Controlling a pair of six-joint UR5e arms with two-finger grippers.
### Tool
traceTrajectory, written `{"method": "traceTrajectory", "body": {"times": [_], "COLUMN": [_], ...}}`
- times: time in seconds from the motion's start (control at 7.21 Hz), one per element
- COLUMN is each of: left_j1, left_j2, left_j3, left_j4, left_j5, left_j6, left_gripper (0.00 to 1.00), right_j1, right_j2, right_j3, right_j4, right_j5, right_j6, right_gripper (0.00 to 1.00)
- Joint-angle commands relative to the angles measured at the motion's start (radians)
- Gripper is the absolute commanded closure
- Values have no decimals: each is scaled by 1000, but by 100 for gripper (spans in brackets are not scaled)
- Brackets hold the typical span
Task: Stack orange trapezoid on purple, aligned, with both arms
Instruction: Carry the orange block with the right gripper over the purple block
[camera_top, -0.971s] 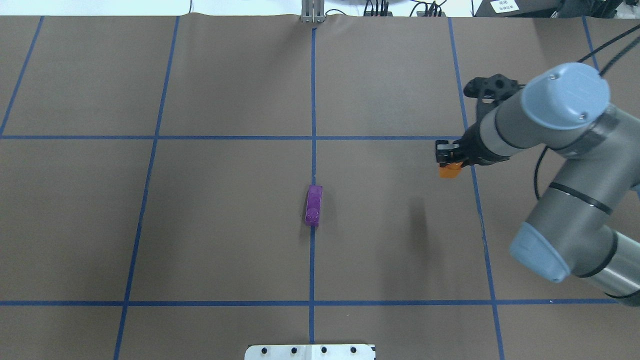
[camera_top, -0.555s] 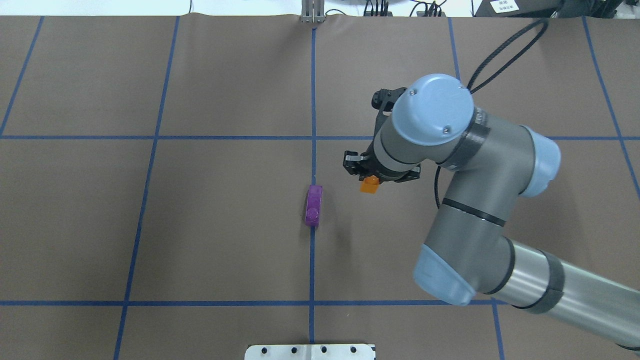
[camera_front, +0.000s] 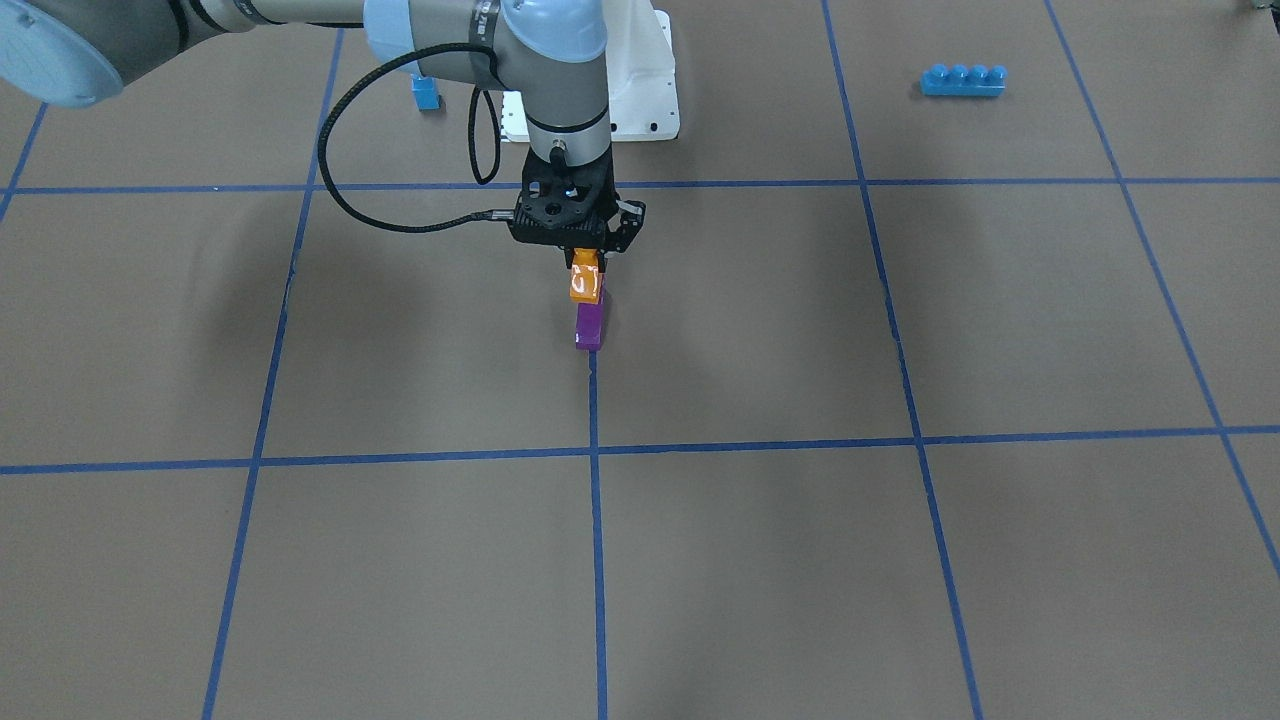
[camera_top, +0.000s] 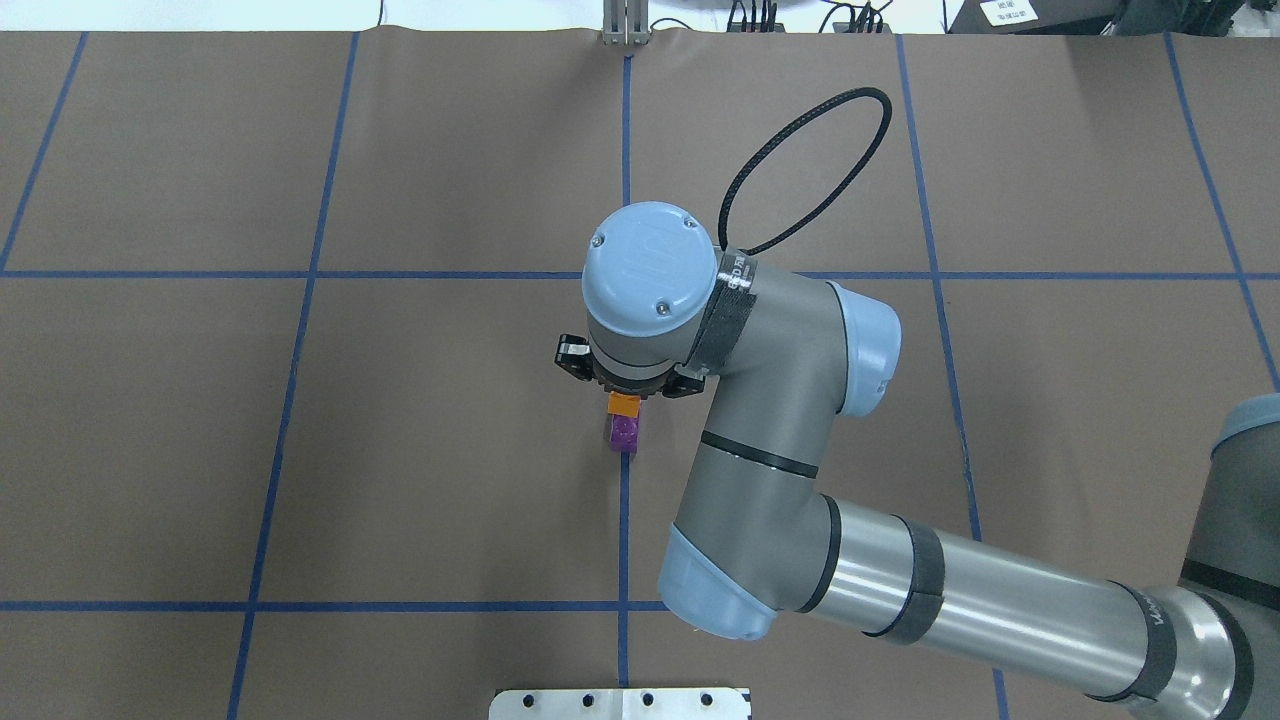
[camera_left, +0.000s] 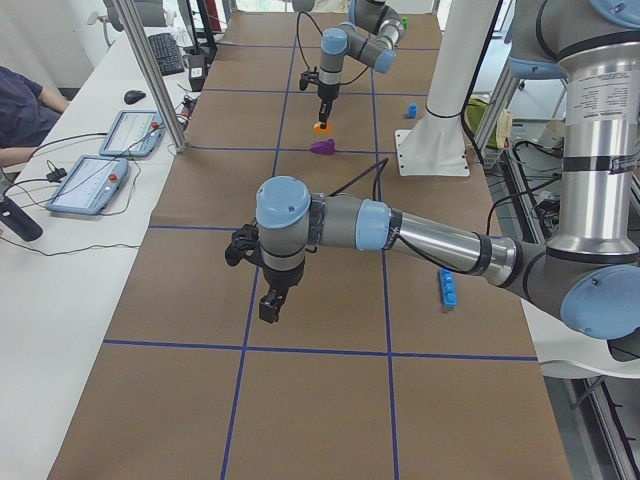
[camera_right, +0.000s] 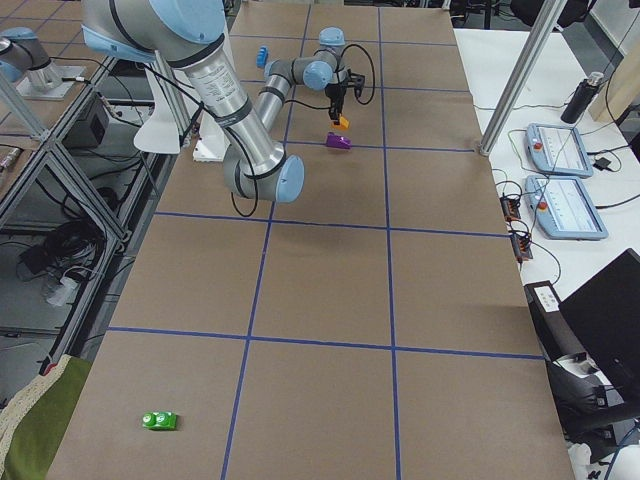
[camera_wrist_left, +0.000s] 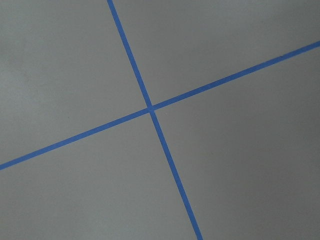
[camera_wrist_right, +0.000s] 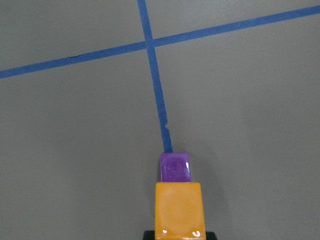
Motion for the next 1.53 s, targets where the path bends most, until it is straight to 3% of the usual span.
{"method": "traceTrajectory", "body": {"times": [0.0, 1.39], "left_j1": [1, 1], "left_j2": [2, 2], "left_j3": [-2, -2], "left_j4": [0, 0], "left_j5": [0, 0], "left_j6": [-2, -1], "left_gripper": [0, 0], "right_j1": [-12, -74], "right_j2": [-2, -13], "right_j3": [-14, -40], "right_j4": [-1, -1], "right_j5": [-8, -68], "right_j6": [0, -12], "right_gripper": [100, 100]}}
